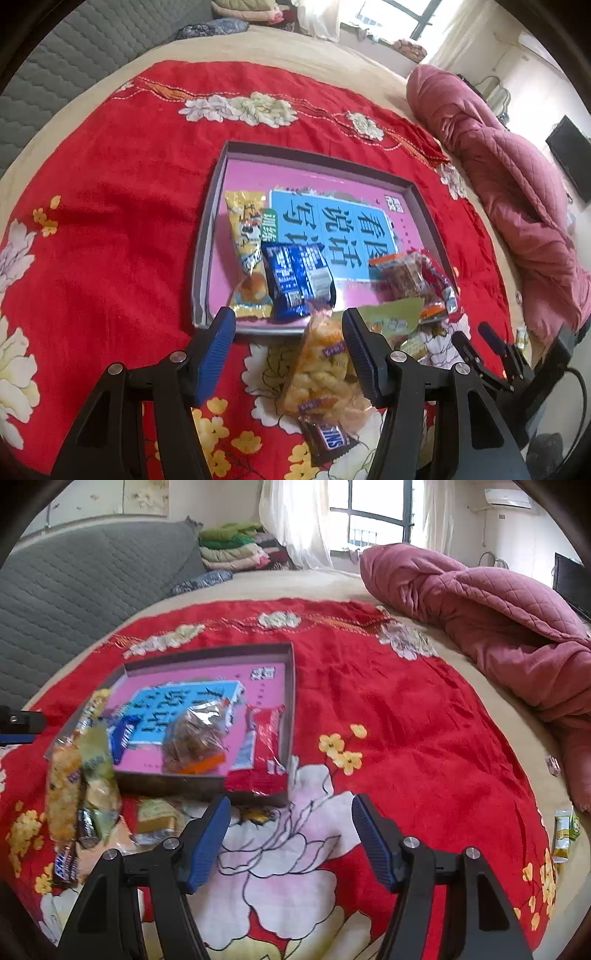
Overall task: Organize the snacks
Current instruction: 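Move both tools back toward the remaining snack pile, then grasp the yellow puffed-snack bag with the left tool while the right tool grasps the green-card bag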
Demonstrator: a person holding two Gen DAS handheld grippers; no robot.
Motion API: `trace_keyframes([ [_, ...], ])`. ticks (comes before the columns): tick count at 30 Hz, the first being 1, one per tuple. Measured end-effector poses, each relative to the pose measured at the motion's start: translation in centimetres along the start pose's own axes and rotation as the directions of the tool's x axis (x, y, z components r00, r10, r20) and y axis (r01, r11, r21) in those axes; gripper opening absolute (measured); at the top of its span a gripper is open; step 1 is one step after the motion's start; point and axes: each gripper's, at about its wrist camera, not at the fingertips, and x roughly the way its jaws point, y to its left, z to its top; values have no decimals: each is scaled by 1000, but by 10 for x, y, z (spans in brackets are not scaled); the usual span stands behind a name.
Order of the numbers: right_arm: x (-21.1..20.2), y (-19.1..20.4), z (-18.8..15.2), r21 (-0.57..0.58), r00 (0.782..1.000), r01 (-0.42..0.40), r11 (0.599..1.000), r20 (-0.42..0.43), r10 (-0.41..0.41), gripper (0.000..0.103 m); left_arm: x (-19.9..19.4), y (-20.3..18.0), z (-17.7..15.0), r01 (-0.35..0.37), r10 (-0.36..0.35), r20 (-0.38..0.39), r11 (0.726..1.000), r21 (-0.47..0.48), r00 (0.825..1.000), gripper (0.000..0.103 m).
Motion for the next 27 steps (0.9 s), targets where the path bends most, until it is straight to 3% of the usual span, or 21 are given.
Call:
trace_keyframes([
  [14,10,-7,5,5,1000,20,1000,11,-20,67,-1,-2,-9,0,0,-11,1000,21,1000,62],
  [27,-20,29,9,-83,990,-96,992,92,103,67,-1,1,-28,-2,3,-47,999,34,999,62],
])
